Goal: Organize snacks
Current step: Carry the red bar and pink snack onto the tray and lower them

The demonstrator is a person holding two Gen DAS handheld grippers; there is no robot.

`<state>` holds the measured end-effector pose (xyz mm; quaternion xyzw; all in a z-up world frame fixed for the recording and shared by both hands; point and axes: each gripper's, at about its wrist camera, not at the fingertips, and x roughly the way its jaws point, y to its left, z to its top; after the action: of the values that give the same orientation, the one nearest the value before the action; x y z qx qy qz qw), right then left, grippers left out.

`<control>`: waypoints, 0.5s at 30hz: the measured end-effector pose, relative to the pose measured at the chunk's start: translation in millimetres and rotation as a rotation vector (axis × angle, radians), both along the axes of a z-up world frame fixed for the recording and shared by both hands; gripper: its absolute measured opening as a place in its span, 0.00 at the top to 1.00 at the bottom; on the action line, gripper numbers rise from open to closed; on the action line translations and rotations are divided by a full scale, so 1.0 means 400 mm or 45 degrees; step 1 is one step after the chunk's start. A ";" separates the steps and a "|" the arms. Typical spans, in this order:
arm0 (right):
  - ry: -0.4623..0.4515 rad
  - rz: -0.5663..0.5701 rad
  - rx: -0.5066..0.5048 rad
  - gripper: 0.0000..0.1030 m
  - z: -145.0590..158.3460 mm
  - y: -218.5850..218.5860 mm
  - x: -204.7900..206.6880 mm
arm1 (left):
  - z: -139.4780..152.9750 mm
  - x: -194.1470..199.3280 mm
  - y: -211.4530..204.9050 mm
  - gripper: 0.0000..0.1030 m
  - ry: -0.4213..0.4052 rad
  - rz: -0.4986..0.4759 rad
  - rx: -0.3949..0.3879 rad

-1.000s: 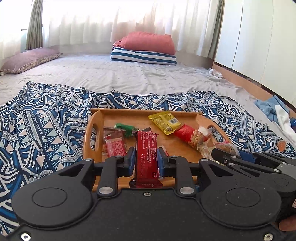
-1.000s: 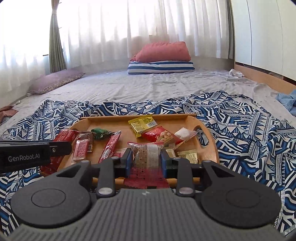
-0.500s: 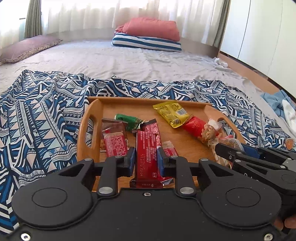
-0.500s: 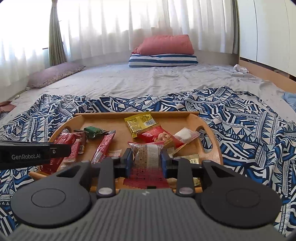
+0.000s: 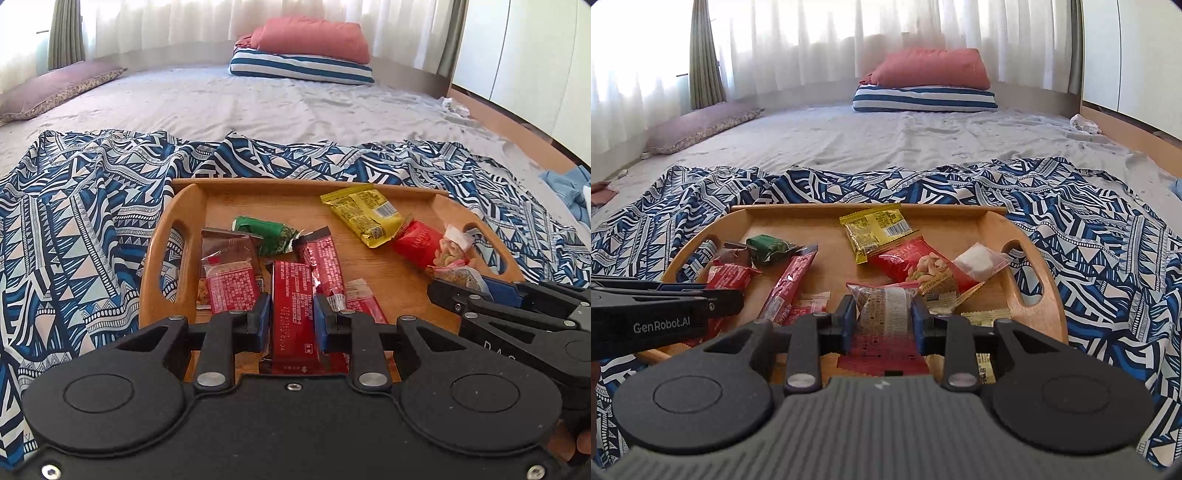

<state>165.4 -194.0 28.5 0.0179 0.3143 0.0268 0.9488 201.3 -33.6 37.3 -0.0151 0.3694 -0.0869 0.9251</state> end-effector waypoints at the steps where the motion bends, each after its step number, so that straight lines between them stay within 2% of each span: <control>1: 0.004 0.005 -0.009 0.65 -0.002 0.002 0.009 | -0.004 0.008 0.000 0.77 0.004 0.004 0.003; 15: 0.028 0.043 -0.038 0.65 -0.028 0.020 0.090 | -0.035 0.078 -0.008 0.77 -0.006 0.022 0.019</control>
<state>201.4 -186.1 17.3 -0.0014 0.3254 0.0380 0.9448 232.4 -36.8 23.4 -0.0111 0.3679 -0.0762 0.9267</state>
